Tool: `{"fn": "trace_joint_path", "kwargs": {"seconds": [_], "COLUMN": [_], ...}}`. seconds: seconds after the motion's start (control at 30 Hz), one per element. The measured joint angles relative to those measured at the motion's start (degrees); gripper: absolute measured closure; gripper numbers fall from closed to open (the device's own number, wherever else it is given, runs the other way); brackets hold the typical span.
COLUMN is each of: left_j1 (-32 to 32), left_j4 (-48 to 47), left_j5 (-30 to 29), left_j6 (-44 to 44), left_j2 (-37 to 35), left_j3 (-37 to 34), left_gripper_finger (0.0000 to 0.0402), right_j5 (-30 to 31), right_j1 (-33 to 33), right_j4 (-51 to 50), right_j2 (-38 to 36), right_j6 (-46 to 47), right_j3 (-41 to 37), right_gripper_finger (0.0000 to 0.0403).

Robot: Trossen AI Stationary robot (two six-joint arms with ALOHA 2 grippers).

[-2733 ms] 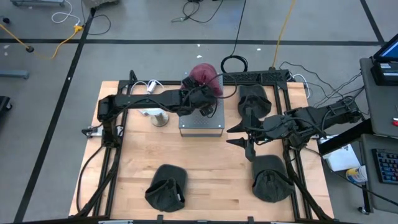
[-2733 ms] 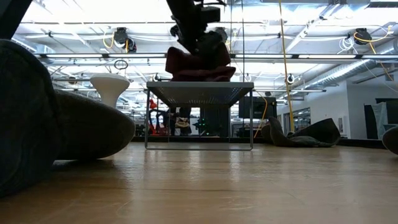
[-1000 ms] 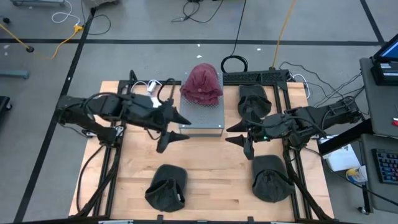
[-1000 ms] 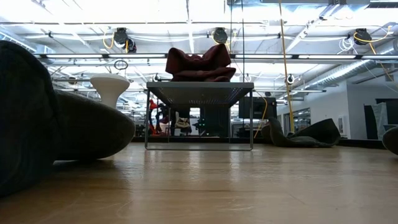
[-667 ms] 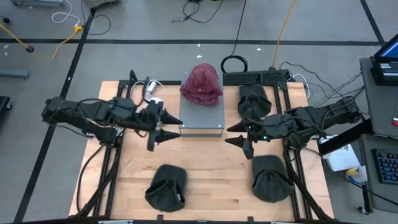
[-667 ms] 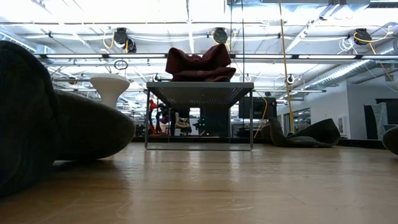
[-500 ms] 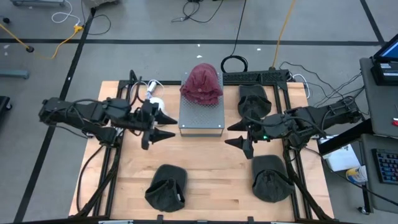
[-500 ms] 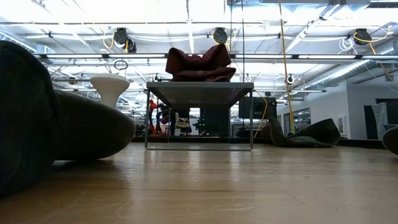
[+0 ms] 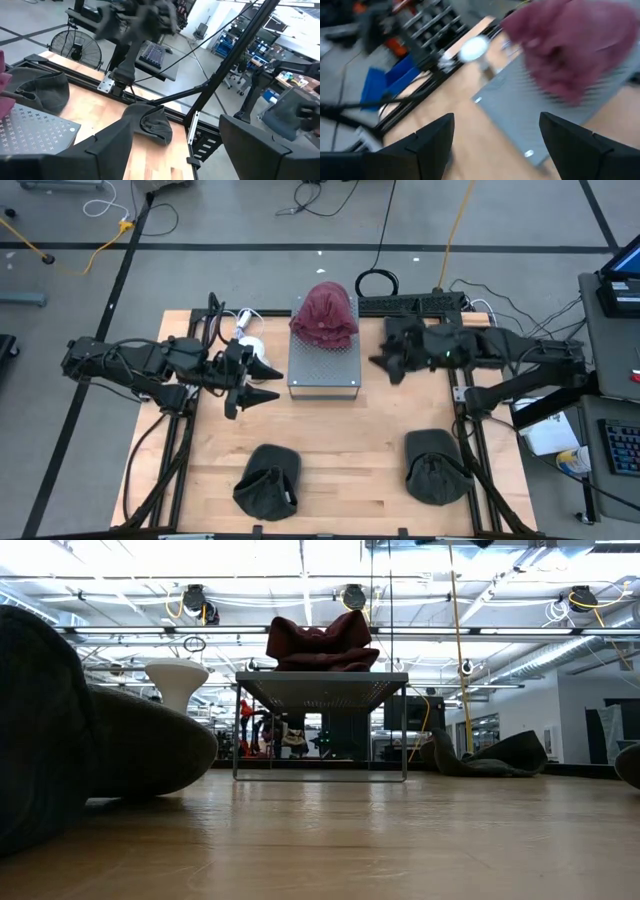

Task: Pick & Place hat
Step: Put the top right black cap on the shelf

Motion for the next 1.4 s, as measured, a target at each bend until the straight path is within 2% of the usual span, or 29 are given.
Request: {"fn": "trace_joint_path", "kwargs": {"seconds": [0.47,0.67,0.87,1.07,1.4], "left_j1": [0.11,0.53,1.6,2.1,2.1], "left_j4": [0.01,-0.02,-0.04,-0.05,-0.04], "left_j5": [0.0,0.0,0.0,0.03,0.11], "left_j6": [-0.22,-0.19,-0.18,1.06,2.58], "left_j2": [0.02,0.02,0.02,0.02,0.02], "left_j3": [0.0,0.0,0.0,0.0,0.0], "left_gripper_finger": [0.0116,0.0111,0.0121,0.0126,0.0108], "right_j5": [-0.03,0.04,0.14,-0.04,-1.8], "right_j1": [-26.87,-38.55,-48.51,-54.64,-58.55], "right_j4": [-7.24,-7.75,-7.68,-12.78,-15.53], "right_j2": [-2.76,-2.77,-2.51,1.03,12.79], "right_j6": [-5.68,-9.22,-12.01,-13.56,-16.38], "right_j3": [0.0,0.0,0.0,0.0,-0.02], "right_gripper_finger": [0.0119,0.0119,0.0119,0.0119,0.0119]}}
